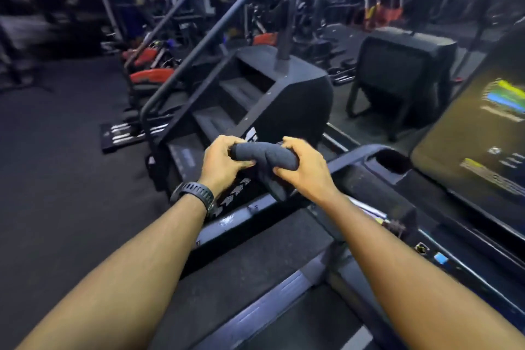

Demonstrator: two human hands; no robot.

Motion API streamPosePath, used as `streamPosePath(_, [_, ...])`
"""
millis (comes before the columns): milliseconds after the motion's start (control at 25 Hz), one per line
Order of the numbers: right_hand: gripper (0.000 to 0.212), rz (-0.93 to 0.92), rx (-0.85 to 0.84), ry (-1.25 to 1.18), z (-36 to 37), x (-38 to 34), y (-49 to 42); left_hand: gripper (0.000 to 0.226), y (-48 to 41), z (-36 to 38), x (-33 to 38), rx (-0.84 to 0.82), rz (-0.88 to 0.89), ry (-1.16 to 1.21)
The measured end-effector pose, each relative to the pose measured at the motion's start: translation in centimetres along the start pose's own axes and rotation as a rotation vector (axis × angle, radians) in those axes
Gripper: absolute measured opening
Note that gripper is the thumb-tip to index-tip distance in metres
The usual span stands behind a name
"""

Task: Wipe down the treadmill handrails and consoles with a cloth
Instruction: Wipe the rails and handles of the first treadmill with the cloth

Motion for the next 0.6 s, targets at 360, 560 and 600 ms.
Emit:
streamPosePath(360, [0.038, -0.605, 0.158, 0.462, 14.8, -9.5, 3.1, 0.07, 11.2, -10.3, -12.6, 0.137, -0.318, -0.192])
streamPosePath(560, [0.039, -0.807, 0.094, 0.56, 21.9, -12.2, 8.3, 0.078, 17.8, -13.3, -17.4, 0.135, -0.455, -0.284])
streamPosePath(600, [0.04, -0.811, 0.059, 0.572, 22.5, -12.7, 8.9, 0.079, 18.5, -13.6, -17.9, 0.139, -0.45, -0.281])
Point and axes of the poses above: each hand's wrist, its own y-axis away from the middle knuckle, its own z-axis out of the palm, x = y × z, the point moved 6 cm from there along -y, towards the middle knuckle, and after that the axes turned 4 degrees about y, right-handed, at the moved point
